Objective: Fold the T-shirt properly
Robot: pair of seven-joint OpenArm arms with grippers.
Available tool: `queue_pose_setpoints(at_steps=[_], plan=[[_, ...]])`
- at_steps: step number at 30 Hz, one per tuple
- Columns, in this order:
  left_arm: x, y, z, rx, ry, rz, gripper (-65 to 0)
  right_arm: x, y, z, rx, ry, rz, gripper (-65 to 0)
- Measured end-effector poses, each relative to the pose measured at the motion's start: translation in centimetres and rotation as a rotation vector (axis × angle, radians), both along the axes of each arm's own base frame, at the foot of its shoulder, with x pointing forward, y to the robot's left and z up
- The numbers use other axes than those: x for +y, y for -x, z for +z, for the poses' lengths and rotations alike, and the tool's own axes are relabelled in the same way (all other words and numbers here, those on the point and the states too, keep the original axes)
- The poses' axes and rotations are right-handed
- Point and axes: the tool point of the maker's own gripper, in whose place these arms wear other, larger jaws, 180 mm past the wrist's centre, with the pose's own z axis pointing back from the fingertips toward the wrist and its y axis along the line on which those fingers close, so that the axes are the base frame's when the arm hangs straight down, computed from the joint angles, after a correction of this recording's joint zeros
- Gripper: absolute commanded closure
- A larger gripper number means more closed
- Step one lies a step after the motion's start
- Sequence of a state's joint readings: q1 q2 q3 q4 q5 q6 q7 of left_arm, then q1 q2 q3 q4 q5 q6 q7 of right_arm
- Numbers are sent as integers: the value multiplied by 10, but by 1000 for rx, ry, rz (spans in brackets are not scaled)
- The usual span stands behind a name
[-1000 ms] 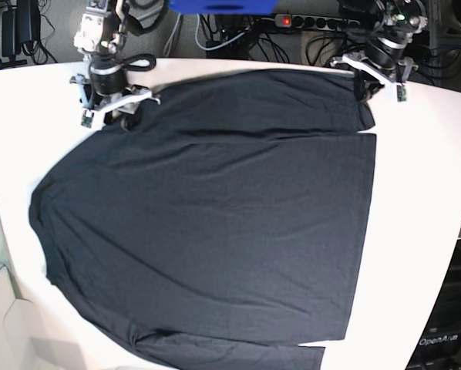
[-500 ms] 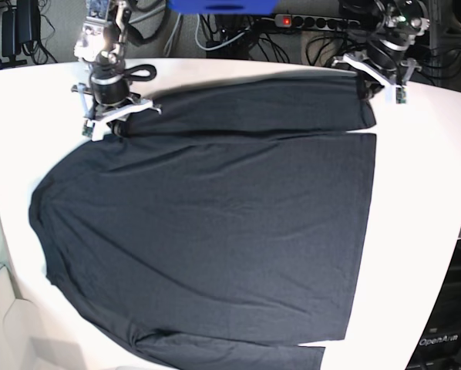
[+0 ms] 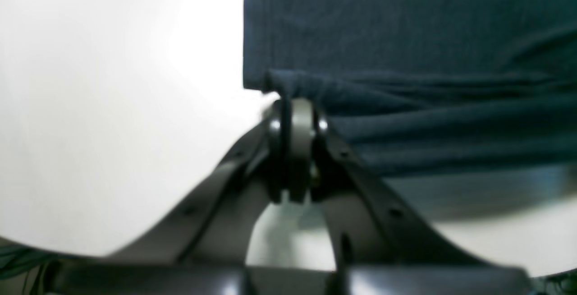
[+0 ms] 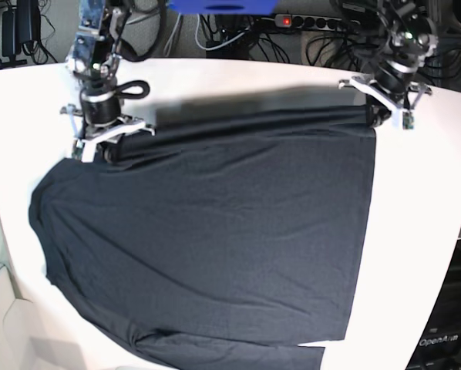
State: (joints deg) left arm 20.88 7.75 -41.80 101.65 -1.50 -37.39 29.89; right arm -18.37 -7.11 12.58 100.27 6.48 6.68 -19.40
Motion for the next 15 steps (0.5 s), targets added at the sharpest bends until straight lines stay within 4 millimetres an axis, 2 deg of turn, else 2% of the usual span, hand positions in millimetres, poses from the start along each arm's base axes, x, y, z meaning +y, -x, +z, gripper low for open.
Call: queue_pose_setpoints(at_steps=[7,15], plan=[[1,-37,17,-44,-2,3,0,-2,-25,19,-67,6,0,0],[8,-61,30,-43,-19,-1,0,4,-56,38,-134,13,35,0]])
